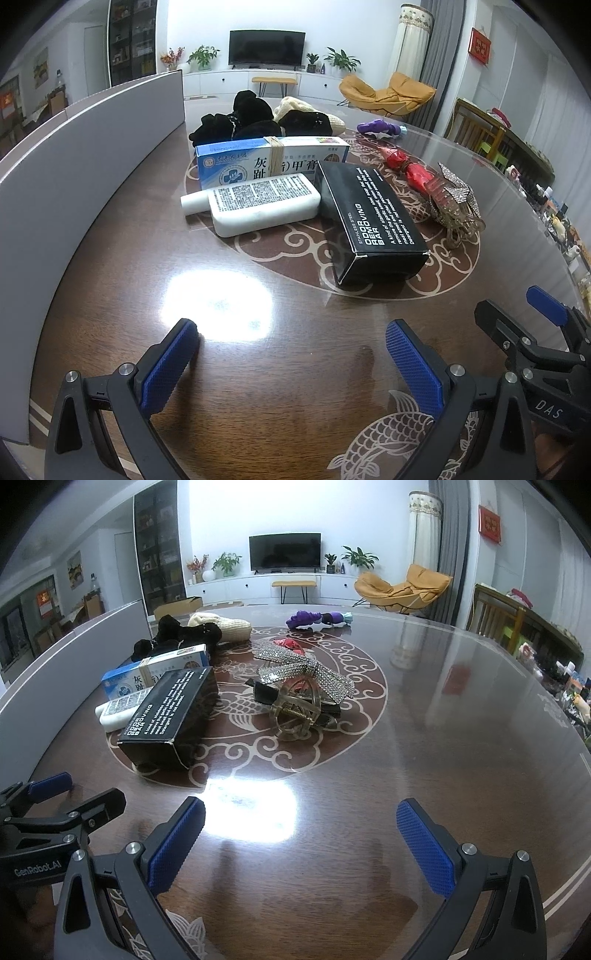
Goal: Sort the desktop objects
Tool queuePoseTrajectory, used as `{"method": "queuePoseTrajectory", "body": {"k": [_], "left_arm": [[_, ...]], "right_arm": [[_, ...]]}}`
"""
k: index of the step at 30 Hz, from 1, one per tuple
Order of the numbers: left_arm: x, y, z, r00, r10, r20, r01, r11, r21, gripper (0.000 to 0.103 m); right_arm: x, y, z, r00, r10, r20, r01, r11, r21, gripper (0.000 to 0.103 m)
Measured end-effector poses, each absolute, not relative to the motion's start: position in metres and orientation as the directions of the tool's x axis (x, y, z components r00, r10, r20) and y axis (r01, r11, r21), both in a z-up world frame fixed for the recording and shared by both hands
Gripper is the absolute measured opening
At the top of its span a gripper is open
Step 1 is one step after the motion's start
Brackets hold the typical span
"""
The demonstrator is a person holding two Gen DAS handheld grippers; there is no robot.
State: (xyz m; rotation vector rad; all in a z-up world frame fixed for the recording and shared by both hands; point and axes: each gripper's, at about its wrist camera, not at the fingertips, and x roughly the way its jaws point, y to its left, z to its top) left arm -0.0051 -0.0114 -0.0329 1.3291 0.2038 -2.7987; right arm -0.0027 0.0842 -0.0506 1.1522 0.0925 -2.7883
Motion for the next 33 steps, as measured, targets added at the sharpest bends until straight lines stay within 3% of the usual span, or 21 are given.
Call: {"method": "queuePoseTrajectory", "body": {"k": [33], "left_arm": [[-0.033,-0.014,-0.036,-0.595,-0.043,-0.803,0.074,-0.997,-0.001,0.103]], "right_arm": [[-0.003,0.086,-0.051,-0.696,-0.099,-0.711,0.136,-0.991,0.005,0.103]]}}
